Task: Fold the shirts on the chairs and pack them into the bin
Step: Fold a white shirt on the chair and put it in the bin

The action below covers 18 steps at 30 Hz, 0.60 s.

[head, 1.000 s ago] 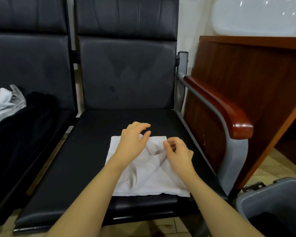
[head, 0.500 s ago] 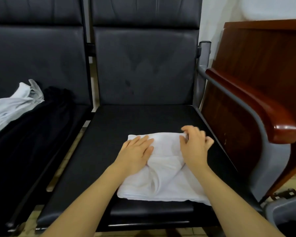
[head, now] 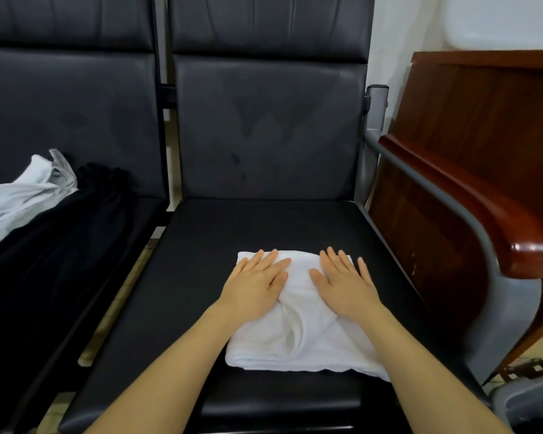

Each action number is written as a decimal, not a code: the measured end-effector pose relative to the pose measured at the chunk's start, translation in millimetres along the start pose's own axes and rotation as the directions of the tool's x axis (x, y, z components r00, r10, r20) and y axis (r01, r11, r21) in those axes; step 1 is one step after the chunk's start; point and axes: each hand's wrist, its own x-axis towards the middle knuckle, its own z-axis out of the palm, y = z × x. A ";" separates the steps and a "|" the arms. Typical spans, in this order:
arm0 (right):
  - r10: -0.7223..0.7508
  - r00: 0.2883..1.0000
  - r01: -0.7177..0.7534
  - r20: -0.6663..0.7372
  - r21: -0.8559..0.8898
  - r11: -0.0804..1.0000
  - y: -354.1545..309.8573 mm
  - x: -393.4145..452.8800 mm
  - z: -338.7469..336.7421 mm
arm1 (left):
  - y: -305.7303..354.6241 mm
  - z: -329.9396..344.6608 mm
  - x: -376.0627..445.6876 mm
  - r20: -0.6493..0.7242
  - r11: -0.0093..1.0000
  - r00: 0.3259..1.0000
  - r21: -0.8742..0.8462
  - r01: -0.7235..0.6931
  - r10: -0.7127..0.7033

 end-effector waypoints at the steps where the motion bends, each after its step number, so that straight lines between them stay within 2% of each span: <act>1: 0.018 1.000 -0.018 -0.019 -0.004 1.000 -0.5 3.1 -1.1 | -1.0 -0.2 2.7 -0.007 1.000 1.000 -0.008 -0.005 0.005; 6: 0.023 0.987 -0.014 -0.158 0.057 0.998 -4.2 2.0 -4.0 | -2.9 -2.8 7.7 -0.030 0.999 1.000 -0.054 -0.006 0.004; 9: -0.071 0.965 0.139 -0.253 0.262 0.955 -11.3 -14.4 -10.1 | -4.1 -6.7 -3.5 -0.035 0.999 0.999 -0.045 0.002 -0.003; 12: -0.154 0.961 0.247 -0.230 0.464 0.851 -24.0 -33.4 -16.4 | -7.7 -13.6 -19.1 -0.040 0.999 0.999 0.034 -0.011 0.012; 15: -0.185 0.969 0.242 -0.165 0.472 0.848 -29.8 -47.2 -11.3 | -8.5 -16.6 -38.4 -0.004 0.993 0.999 0.115 -0.032 0.033; 18: -0.153 0.974 0.211 -0.169 0.409 0.888 -31.5 -54.2 -2.9 | -4.9 -17.6 -59.8 0.082 0.986 0.995 0.156 -0.066 0.053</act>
